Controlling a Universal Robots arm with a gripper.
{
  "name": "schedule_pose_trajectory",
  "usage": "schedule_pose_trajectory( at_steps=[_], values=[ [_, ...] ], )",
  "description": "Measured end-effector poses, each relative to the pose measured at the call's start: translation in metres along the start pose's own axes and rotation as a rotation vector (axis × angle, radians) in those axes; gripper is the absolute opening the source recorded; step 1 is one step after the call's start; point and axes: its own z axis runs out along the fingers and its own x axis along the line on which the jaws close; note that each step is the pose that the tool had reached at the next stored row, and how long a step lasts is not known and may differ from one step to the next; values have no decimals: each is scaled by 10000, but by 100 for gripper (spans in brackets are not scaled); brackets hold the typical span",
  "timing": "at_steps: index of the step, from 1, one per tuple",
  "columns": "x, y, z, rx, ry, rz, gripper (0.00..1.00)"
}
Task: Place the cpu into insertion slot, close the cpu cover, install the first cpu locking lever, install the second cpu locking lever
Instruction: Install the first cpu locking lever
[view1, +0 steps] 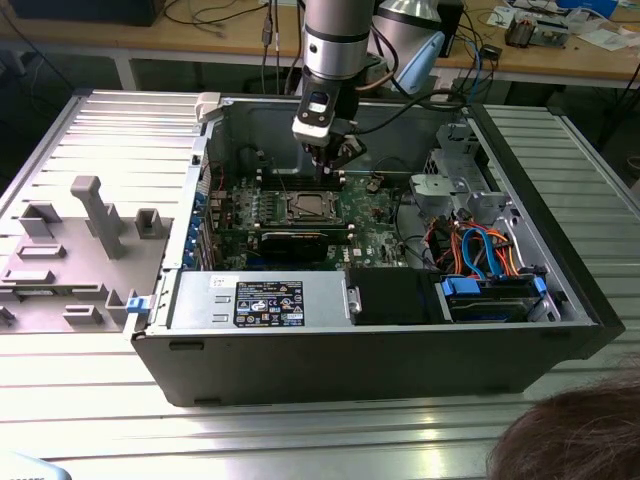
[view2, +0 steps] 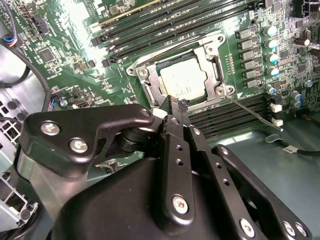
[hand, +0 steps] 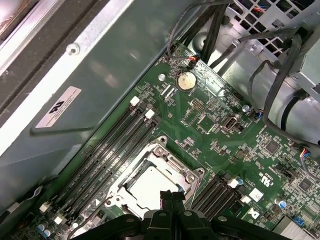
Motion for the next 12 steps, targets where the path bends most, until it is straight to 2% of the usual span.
schedule_pose_trajectory(
  at_steps=[12],
  values=[
    [0,0,0,-8,-5,-501,11]
  ],
)
